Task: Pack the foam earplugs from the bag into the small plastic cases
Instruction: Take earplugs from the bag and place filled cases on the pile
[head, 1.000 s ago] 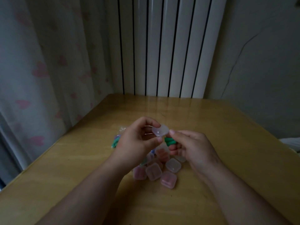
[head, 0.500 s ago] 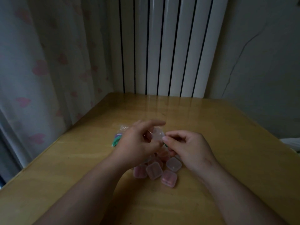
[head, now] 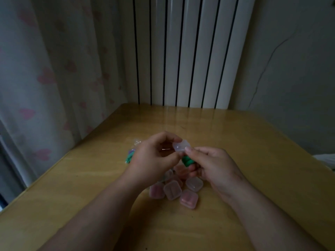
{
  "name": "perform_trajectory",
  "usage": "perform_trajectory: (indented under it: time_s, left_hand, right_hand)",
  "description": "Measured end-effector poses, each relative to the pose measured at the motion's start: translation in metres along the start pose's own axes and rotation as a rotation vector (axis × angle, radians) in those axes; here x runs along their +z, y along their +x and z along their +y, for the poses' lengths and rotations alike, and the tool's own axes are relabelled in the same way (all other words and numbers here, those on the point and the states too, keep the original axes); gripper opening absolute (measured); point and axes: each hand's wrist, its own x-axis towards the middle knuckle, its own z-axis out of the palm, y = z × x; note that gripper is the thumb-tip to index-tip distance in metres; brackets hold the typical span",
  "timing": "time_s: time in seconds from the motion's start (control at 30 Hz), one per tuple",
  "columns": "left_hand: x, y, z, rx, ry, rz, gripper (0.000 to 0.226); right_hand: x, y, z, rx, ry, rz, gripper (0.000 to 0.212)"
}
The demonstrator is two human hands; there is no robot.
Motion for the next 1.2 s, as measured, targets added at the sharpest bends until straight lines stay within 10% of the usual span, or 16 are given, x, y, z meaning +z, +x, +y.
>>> perform_trajectory:
  time_s: [0.4,0.67,1.03,1.2]
  left_hand:
    - [0.003,0.0,-0.004,0.04,0.088,0.038,0.013]
    - [-0.001,0.001,0.011,-0.177,-0.319,0.196,0.01]
    - [-0.001,0.0,0.005,-0.142,0.018,-0.036,0.041]
    - [0.001,0.003,0.003,-0.154,0.089,0.048,0.041]
  right_hand:
    - [0.004,-0.004,-0.001,-0.027,-0.131,0.061,0.019]
    - [0.003,-0.004,-0.003,-0.054,-0.227,0.038,0.013]
    - [-0.008,0.002,-0.002,-0.005,0.035,0.097,0.01]
    - [-0.008,-0.001,-0.008,-0.259,-0.038,0.265,0.02]
